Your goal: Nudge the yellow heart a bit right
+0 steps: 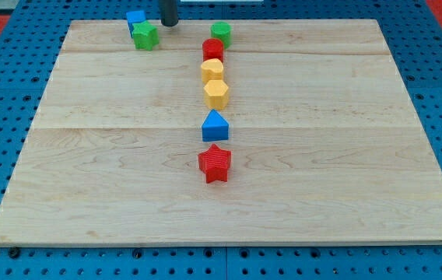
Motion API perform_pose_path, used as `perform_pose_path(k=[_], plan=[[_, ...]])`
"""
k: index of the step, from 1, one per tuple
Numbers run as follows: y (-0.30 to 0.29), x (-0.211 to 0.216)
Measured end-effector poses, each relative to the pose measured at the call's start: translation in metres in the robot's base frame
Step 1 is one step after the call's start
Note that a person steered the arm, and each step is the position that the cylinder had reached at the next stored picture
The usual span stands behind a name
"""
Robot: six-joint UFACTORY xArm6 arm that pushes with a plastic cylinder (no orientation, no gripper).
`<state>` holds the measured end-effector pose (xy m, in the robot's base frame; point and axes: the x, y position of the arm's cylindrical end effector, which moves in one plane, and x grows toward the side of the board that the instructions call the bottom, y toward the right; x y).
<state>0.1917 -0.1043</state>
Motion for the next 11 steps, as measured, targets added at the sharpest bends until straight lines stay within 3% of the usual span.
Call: perform_pose_path(k=[2,4,5,6,7,8,9,10,11], plan=[[-0.075,0.016],[-0.081,0.067],[-0.159,0.068],[-0.199,0.020],[-0.172,0.000],[-0.122,0.014],[-0.117,0.044],[-0.134,0.100],[-0.050,0.145]])
